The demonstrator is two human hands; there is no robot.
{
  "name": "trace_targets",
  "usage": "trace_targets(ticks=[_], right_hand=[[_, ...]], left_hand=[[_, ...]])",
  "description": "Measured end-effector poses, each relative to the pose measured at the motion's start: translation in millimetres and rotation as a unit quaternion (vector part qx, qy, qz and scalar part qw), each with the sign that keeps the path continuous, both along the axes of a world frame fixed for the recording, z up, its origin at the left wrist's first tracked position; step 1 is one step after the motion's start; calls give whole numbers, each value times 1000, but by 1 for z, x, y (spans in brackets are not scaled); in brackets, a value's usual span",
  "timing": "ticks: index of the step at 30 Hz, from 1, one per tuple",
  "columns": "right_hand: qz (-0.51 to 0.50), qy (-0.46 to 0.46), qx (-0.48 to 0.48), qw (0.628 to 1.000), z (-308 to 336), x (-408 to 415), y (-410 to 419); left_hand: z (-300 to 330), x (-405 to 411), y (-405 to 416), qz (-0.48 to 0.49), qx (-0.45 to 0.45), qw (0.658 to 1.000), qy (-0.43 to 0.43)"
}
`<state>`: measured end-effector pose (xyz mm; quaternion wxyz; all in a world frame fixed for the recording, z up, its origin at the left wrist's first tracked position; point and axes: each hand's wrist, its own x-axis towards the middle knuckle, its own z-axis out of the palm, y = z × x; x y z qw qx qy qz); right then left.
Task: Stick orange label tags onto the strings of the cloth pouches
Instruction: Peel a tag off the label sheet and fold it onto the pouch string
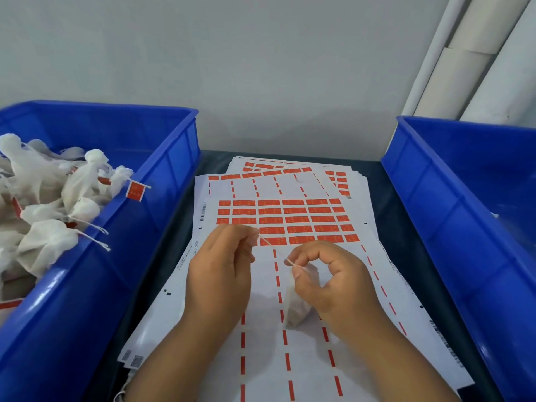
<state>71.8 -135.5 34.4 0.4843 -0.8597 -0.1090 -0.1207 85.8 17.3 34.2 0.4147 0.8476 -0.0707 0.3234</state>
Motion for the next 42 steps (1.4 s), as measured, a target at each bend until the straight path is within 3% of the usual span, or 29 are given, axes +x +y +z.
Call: trace_targets(ticks=[11, 16, 19, 23, 25, 27, 33, 37, 42], right_hand=[[71, 161, 42, 983, -4, -2, 4], [94, 204, -13, 974, -5, -1, 9], [123, 250, 12, 960, -3, -1, 6], [134, 236, 144, 952, -2, 2, -1], [103, 212, 231, 944, -5, 5, -4], [63, 196, 291, 934, -8, 8, -7], [-52, 151, 289, 944, -11, 10, -6], [-62, 135, 246, 958, -9, 8, -5], [-15, 104, 152, 983, -12, 6, -4]], left_hand=[[-2, 3, 1, 31, -51, 998, -6], [-1, 3, 5, 42, -43, 997, -54], [1, 5, 10, 70, -96, 993, -14], [-2, 13, 13, 89, -155, 980, 92], [-7, 15, 13, 74, -121, 977, 158], [-11, 14, 11, 43, -28, 972, 228], [-13, 9, -2, -113, 177, 938, 275], [-7, 2, -8, -193, 163, 929, 270], [2, -5, -7, -195, 150, 943, 222]])
